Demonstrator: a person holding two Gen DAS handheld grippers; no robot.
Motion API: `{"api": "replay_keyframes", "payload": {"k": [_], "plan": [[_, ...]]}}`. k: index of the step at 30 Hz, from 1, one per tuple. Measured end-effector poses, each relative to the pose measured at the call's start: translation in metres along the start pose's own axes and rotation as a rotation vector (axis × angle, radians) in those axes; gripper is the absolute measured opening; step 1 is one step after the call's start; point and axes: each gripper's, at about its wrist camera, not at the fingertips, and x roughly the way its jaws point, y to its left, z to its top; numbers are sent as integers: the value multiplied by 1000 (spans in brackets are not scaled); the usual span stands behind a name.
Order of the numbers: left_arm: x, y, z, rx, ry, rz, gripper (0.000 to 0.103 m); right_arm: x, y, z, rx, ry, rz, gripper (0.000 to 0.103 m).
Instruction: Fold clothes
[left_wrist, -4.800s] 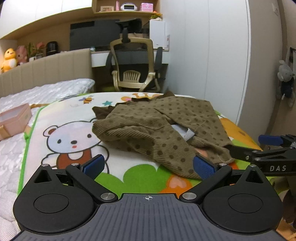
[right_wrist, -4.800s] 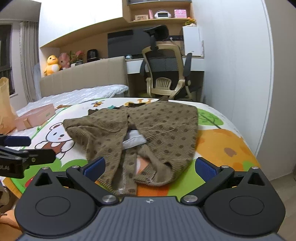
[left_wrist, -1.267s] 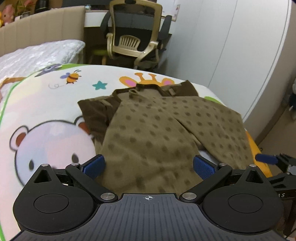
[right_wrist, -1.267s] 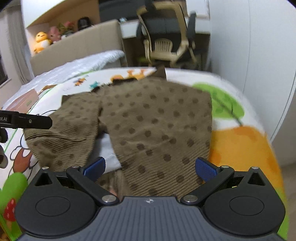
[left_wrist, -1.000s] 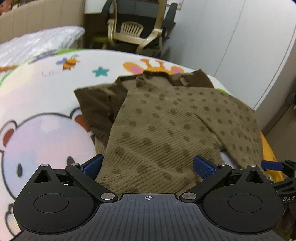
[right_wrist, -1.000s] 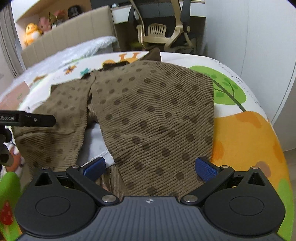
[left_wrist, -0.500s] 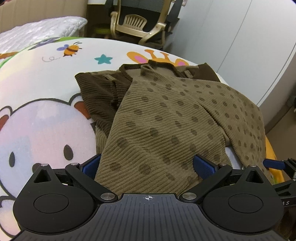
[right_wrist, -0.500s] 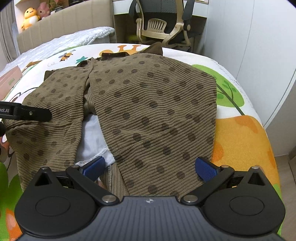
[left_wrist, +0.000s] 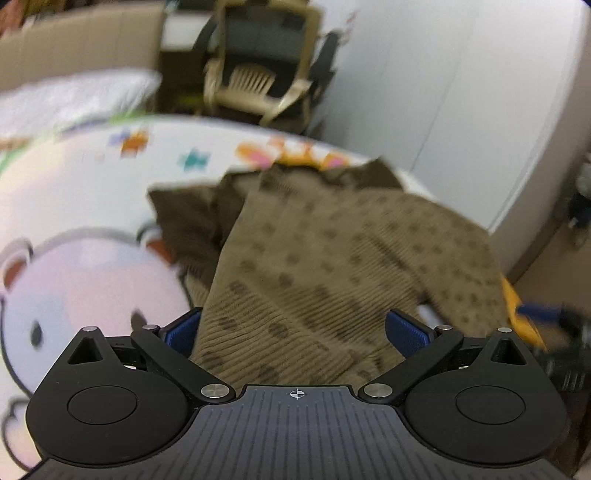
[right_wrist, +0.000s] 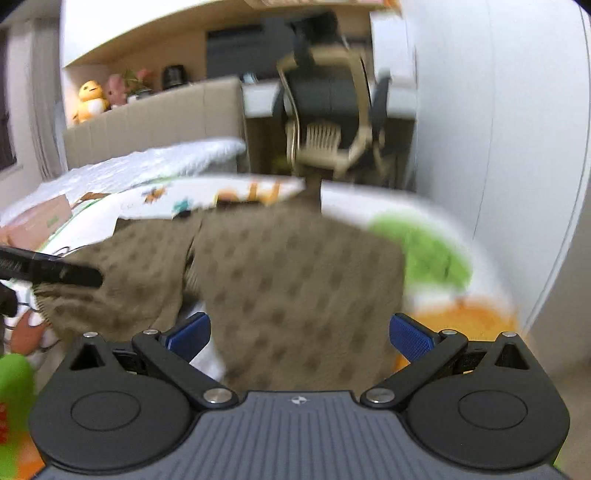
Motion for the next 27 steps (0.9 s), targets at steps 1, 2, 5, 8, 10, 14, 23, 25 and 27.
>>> {"api": "replay_keyframes", "payload": {"k": [1, 2, 5, 8, 10, 14, 23, 25, 27], "plan": [[-2, -5, 0, 32, -11, 0, 103, 6, 3, 4, -48, 0, 17, 103], [0, -11, 0, 52, -2, -6, 103, 15, 8, 7, -84, 9, 33, 103], [11, -31, 1, 102, 13, 40, 103, 41, 29, 8, -193, 37, 71, 99], [18, -45, -1, 179, 1, 102, 91, 56, 41, 6, -262, 51, 44, 52], [18, -47, -4, 216, -2, 132, 58, 55, 30, 12, -168, 52, 72, 37], [7, -43, -6, 228, -16, 130, 34, 37, 23, 20, -102, 5, 51, 6], [-33, -39, -11, 219, -85, 68, 11, -23, -11, 25, 1, -64, -60, 4], [-45, -38, -14, 222, -104, 59, 9, -40, -18, 19, 33, -73, -77, 4], [-62, -38, -20, 225, -125, 44, 7, -57, -26, 12, 61, -83, -93, 4]]}}
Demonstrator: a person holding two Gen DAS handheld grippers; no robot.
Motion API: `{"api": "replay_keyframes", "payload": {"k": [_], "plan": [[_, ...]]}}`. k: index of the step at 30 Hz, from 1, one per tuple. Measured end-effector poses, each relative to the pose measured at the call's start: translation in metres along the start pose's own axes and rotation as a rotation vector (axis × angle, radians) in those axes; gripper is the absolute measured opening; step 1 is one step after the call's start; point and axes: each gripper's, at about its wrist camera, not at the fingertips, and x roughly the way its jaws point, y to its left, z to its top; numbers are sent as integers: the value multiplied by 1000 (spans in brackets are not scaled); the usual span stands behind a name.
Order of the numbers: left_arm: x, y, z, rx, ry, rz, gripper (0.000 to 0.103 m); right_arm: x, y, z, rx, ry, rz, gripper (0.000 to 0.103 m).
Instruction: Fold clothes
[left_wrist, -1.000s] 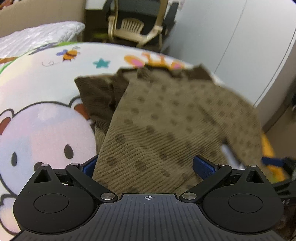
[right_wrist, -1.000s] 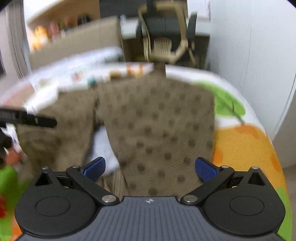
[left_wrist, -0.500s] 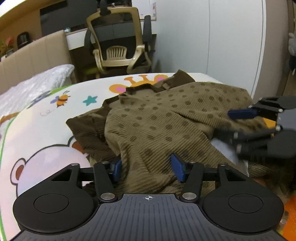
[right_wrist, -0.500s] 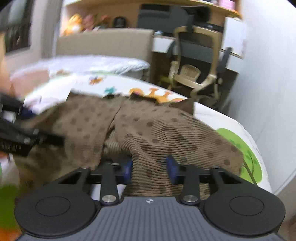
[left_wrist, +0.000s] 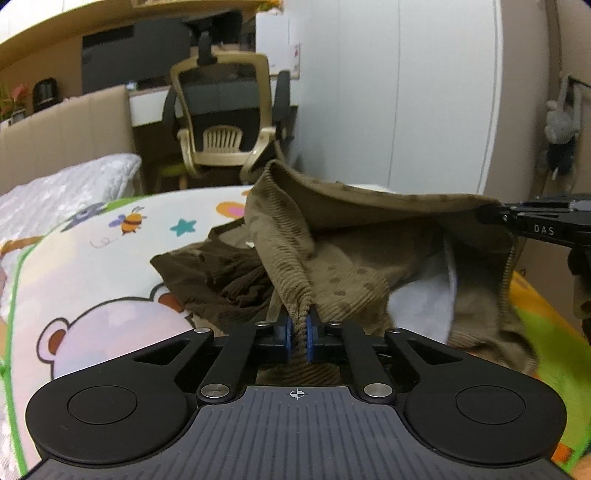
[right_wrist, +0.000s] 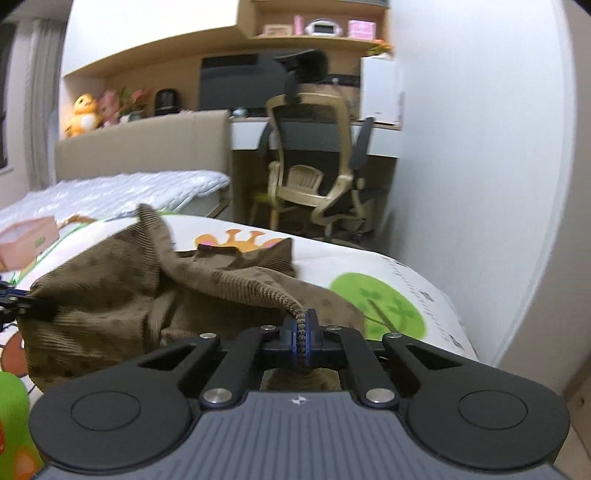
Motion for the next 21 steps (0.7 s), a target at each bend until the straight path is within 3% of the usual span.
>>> {"api": "replay_keyframes", "payload": {"k": [5, 10, 11, 12, 13, 14, 15, 16, 17, 18, 20, 21], "plan": [[-55, 6, -24, 16, -41, -25, 7, -45, -32, -28, 75, -2, -58, 3], [-100, 15, -54, 34, -2, -102, 7, -66, -70, -56, 120, 46, -107, 7], [-107, 15, -57, 48, 3, -119, 9, -70, -75, -60, 127, 45, -94, 9], [-113, 15, -59, 60, 7, -137, 11, -74, -77, -61, 126, 39, -76, 19], [-116, 16, -60, 61, 9, -157, 21, -78, -80, -62, 123, 32, -56, 28], [-118, 17, -60, 59, 10, -177, 45, -79, -80, -59, 125, 18, -38, 52], [-119, 21, -59, 37, 9, -193, 58, -80, -81, -55, 130, 2, -20, 67], [-117, 25, -57, 3, 9, -204, 74, -81, -81, -51, 134, -14, -2, 69], [-114, 30, -54, -33, 10, -214, 79, -81, -81, -47, 138, -30, 16, 70], [-108, 37, -51, -79, 20, -223, 80, -82, -81, -43, 143, -46, 34, 77], [-92, 52, -49, -213, 60, -238, 91, -58, -82, -36, 152, -21, 57, 91], [-82, 61, -49, -288, 86, -243, 93, -44, -82, -32, 157, -4, 68, 91]]}}
